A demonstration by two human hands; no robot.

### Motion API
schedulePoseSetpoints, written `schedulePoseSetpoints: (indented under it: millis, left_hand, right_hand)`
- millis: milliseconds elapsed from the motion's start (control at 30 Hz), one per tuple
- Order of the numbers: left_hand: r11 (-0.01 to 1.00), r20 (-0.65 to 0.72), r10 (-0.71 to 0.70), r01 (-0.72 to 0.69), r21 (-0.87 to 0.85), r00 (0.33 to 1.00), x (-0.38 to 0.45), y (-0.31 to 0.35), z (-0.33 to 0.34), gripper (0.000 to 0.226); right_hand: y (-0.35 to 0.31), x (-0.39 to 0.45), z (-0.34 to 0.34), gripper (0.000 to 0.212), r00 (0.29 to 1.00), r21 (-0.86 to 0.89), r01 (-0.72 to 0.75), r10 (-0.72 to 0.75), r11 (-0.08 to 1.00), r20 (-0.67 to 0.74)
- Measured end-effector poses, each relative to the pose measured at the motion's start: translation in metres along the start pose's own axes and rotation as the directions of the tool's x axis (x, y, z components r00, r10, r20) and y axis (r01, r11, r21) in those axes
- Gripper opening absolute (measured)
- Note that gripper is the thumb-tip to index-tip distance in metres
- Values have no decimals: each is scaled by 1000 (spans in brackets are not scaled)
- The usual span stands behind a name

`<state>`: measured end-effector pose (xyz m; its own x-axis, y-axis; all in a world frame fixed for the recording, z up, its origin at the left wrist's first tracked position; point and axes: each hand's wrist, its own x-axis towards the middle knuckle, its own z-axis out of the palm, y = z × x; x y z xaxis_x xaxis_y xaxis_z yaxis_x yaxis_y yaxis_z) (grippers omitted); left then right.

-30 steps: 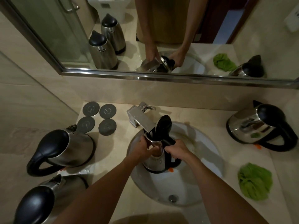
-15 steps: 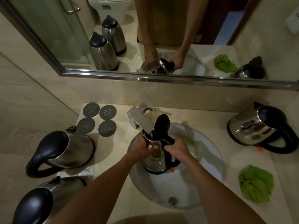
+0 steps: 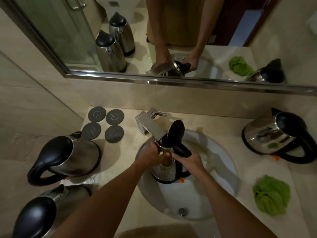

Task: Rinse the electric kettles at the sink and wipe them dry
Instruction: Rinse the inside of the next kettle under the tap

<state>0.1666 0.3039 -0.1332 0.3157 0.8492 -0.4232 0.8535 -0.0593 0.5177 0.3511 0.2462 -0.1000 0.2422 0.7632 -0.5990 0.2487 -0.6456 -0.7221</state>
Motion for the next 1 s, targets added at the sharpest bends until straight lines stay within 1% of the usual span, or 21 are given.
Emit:
schedulePoseSetpoints:
  millis: [100, 167, 200, 300, 433, 467, 567, 733, 867, 1000]
  left_hand:
    - [1000, 2, -5, 5, -27, 1000, -1, 1, -1, 41]
    - [999, 26, -5, 6, -52, 1000, 0, 0, -2, 40]
    - [998, 37, -15, 17, -67, 999, 0, 0, -3, 45]
    - [993, 48, -65, 70, -98, 997, 2, -9, 0, 67]
    - [987, 29, -119, 121, -108, 993, 3, -10, 5, 77]
    - [986, 34, -124, 127, -106, 992, 3, -9, 6, 77]
    - [987, 43, -135, 139, -87, 990, 2, -7, 6, 64]
    - [986, 58, -143, 148, -83, 988, 3, -8, 5, 66]
    - [990, 23, -120, 121, -76, 993, 3, -10, 5, 66]
    - [992, 9, -102, 102, -75, 995, 3, -8, 7, 56]
  right_hand:
    - [-4, 5, -5, 45, 998, -81, -10, 16, 997, 65]
    - [-6, 6, -5, 46, 996, -99, -20, 28, 995, 84]
    - [-7, 7, -4, 46, 996, -102, -20, 29, 995, 86]
    - [-7, 8, -2, 46, 995, -114, -5, 16, 993, 94]
    - [-9, 8, -4, 46, 994, -135, 4, 11, 991, 104]
    - [-10, 8, -5, 46, 995, -139, 2, 13, 990, 103]
    - [-9, 8, -6, 48, 994, -154, -6, 23, 988, 104]
    - [-10, 9, -7, 39, 991, -181, -1, 25, 984, 133]
    - [-10, 10, -8, 40, 987, -176, -12, 40, 984, 155]
    - [-13, 13, -11, 28, 980, -234, -52, 94, 971, 174]
